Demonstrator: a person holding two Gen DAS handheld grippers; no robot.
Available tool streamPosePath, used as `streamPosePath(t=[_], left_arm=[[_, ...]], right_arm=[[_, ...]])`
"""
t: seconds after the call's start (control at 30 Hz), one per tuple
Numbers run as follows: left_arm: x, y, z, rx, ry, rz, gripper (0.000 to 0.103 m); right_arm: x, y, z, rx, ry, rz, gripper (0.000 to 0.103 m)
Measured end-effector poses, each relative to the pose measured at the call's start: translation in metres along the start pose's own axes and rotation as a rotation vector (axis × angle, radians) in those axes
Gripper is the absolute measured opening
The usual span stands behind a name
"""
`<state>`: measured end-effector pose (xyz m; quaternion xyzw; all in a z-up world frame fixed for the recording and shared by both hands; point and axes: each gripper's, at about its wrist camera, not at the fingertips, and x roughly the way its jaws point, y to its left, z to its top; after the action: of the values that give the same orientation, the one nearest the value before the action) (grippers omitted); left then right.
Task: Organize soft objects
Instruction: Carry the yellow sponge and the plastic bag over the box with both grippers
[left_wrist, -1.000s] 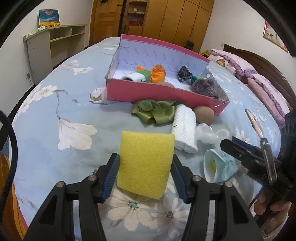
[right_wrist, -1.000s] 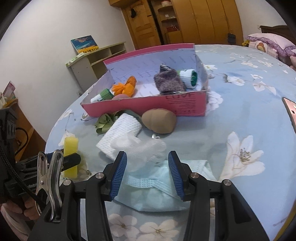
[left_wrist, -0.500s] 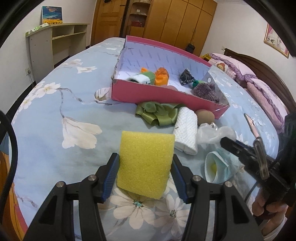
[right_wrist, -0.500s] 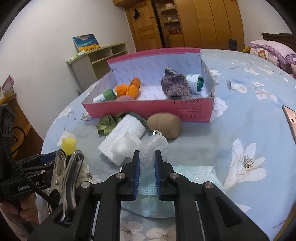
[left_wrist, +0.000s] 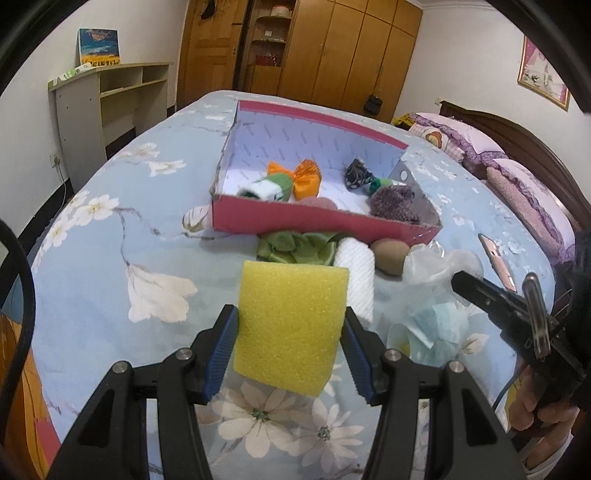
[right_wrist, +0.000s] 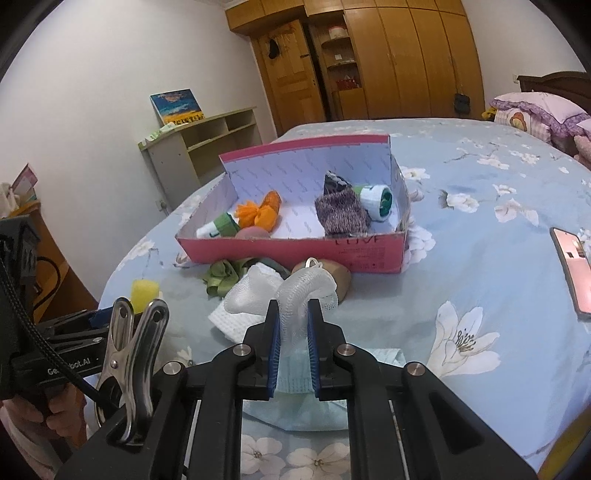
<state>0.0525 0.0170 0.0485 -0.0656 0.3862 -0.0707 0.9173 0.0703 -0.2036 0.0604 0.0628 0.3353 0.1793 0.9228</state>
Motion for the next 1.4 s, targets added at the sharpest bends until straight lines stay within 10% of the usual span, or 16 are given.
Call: streamPosePath(t=[1.4], left_arm=[[0.077,-0.017,0.146,0.078,-0.07,0.023,0.058]], right_arm=[[0.059,0.02,0.072,-0.117,-0.023,0.054,0.014]])
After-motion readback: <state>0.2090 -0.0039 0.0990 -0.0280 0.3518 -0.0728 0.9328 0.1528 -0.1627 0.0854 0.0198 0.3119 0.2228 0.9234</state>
